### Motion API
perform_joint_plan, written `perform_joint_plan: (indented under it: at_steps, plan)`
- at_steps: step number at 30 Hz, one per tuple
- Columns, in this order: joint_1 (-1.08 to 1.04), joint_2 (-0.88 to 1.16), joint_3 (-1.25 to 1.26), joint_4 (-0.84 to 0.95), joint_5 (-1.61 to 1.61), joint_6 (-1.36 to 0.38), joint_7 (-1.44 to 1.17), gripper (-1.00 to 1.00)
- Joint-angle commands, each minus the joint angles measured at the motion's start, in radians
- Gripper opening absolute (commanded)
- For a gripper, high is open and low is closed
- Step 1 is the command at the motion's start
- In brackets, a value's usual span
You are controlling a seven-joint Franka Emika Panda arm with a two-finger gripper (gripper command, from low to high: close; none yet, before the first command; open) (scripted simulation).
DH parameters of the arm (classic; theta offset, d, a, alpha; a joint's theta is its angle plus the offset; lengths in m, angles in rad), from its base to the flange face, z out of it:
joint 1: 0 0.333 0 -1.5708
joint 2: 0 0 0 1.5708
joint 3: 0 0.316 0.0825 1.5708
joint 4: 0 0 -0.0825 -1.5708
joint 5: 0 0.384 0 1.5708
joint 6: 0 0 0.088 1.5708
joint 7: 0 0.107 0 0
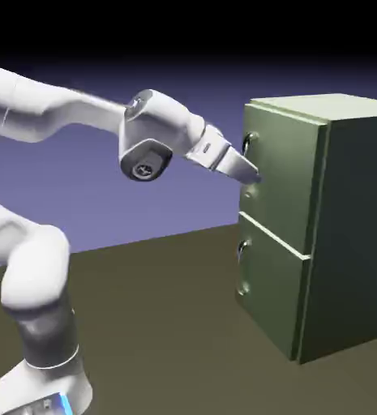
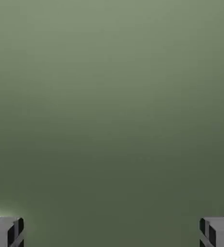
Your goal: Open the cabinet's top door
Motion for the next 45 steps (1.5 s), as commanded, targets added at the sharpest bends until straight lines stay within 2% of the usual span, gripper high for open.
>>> perform_joint_plan:
  at_steps: [1,45]
  plan:
    - [-0.015,-0.013,0.020,0.004,0.044,-0.003,-0.023,0.00]
    - [-0.654,-0.591,0.899,0.160,1.957,-0.146,-1.055,0.00]
